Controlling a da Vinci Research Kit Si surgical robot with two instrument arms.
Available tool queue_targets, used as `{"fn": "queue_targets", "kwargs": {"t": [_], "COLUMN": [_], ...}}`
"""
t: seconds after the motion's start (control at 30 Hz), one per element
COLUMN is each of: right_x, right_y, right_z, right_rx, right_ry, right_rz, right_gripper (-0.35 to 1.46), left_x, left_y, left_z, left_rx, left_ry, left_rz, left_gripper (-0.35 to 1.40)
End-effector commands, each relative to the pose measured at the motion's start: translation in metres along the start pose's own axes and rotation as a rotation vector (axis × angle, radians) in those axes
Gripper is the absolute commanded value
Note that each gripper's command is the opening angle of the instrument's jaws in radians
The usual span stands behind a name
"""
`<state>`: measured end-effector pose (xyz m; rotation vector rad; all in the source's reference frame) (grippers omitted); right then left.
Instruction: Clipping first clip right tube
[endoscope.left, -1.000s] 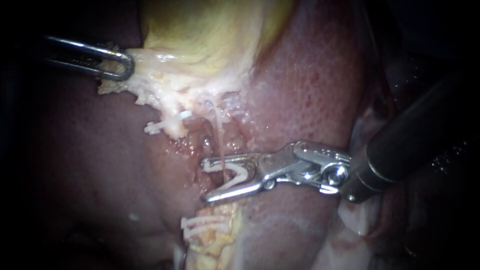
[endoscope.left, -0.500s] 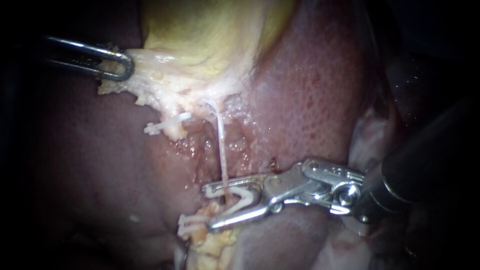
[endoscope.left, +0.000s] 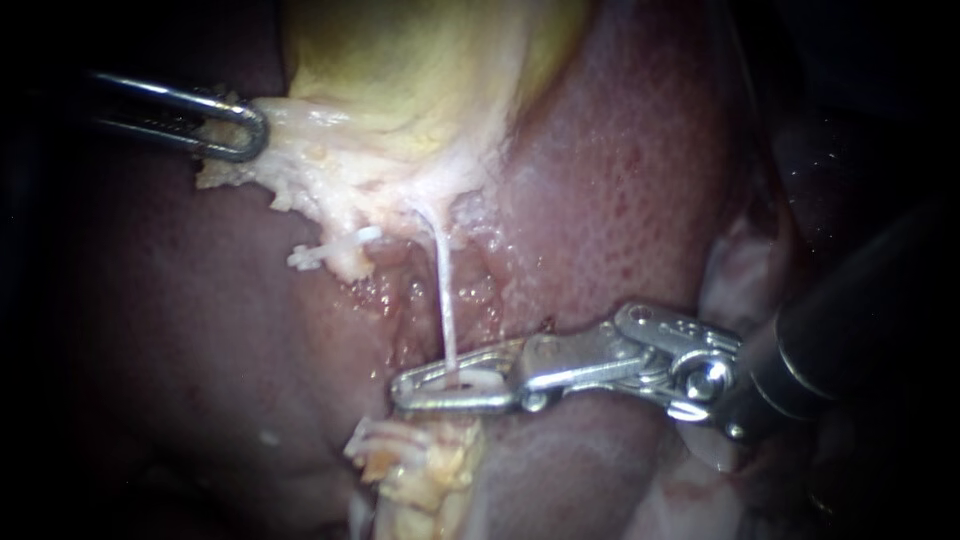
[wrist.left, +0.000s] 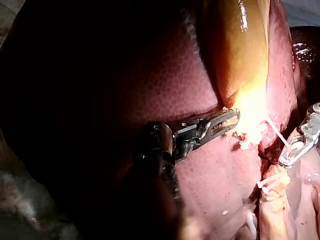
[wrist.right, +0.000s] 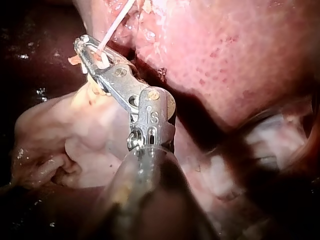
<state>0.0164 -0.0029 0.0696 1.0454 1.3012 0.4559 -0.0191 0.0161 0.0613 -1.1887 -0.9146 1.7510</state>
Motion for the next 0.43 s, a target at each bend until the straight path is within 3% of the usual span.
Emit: {"fn": "queue_targets", "kwargs": {"t": [0.03,0.43], "right_x": [0.0,-0.0004], "right_y": [0.0,0.0002], "right_z": [0.0,0.0002], "right_rx": [0.002,0.003], "right_ry": [-0.001,-0.003], "right_rz": [-0.001,-0.003], "right_gripper": [-0.35,-0.35], "left_x": [0.0,0.0], "left_y": [0.0,0.0], "left_z": [0.0,0.0], "left_rx": [0.0,0.0], "left_ry": [0.0,0.0], "left_rz": [0.0,0.0], "left_gripper": [-0.35,-0.35]}}
